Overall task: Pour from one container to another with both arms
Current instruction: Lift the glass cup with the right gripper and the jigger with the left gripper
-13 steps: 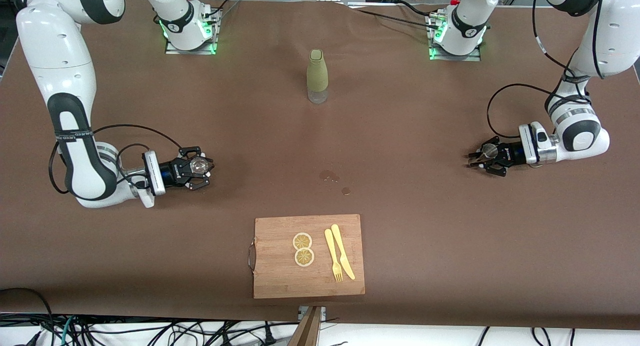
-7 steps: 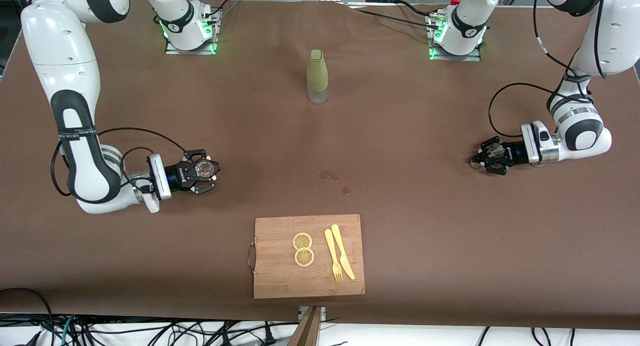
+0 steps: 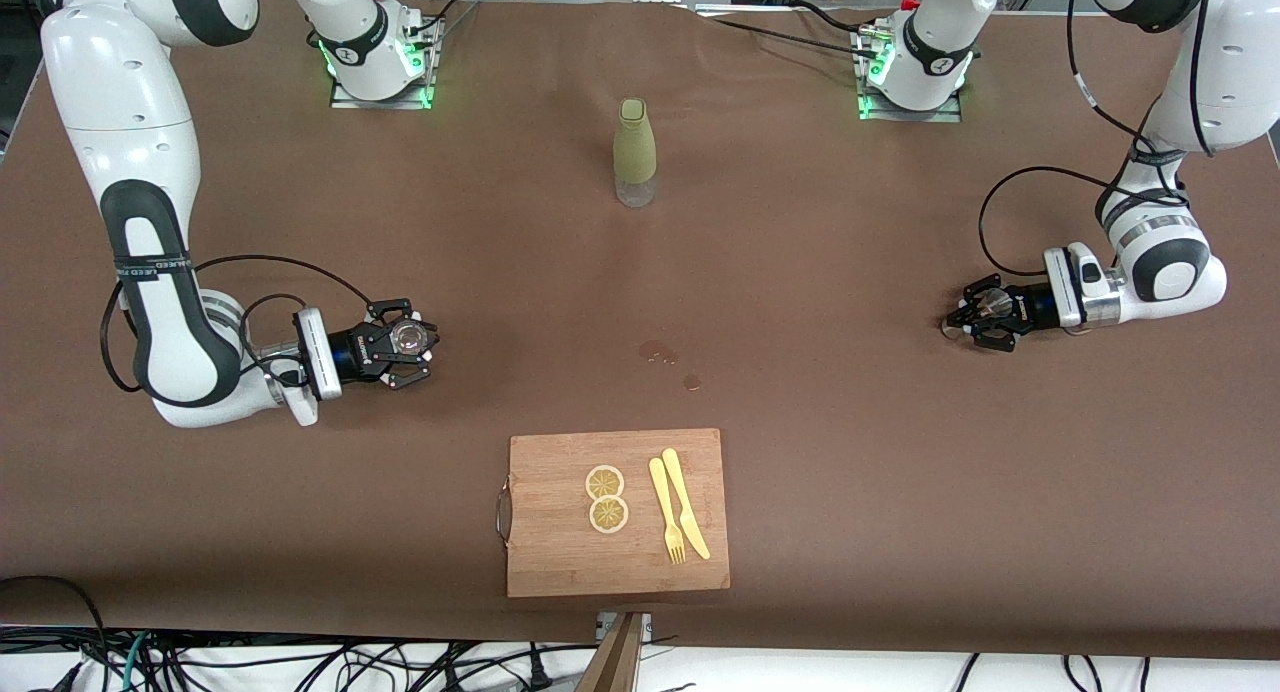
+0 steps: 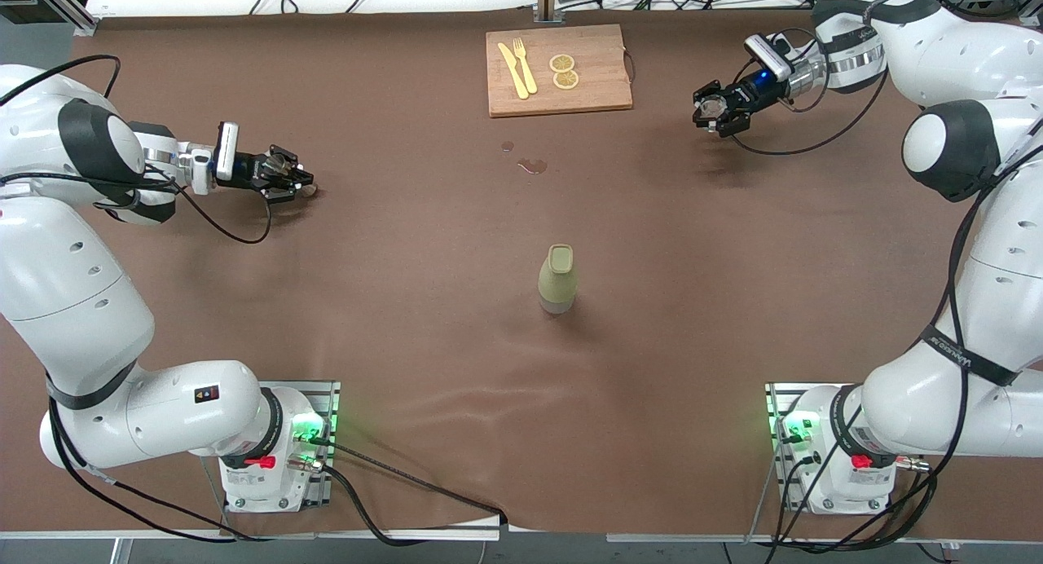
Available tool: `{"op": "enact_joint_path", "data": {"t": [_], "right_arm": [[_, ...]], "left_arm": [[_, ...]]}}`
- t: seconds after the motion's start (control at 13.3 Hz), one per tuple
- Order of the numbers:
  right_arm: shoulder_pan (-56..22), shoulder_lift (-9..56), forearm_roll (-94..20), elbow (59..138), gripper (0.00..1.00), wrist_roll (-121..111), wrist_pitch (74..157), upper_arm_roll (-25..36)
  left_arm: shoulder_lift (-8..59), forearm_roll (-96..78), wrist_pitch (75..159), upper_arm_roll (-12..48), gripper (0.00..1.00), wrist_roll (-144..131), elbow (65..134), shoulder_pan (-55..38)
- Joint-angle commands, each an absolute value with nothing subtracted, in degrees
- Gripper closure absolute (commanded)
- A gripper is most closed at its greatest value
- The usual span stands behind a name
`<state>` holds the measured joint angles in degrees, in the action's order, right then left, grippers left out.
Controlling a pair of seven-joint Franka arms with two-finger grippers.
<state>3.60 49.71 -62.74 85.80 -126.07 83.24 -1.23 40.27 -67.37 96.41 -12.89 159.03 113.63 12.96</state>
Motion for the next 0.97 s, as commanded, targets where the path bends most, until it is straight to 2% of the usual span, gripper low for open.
{"op": "enact_joint_path", "data": {"t": [0.0,0.9], "right_arm": [[3.9,49.3,-63.9,85.9,0.92,-125.1,82.6,-1.3],[4.2,49.2,-63.8,85.9,0.92,-125.0,82.2,-1.2]], "left_arm": [[39.6,-68.0,95.8,-14.1,1.00,167.2,114.4,12.2],[38.0,-65.2,88.3,-13.2,1.00,157.0,114.3,11.9]]}}
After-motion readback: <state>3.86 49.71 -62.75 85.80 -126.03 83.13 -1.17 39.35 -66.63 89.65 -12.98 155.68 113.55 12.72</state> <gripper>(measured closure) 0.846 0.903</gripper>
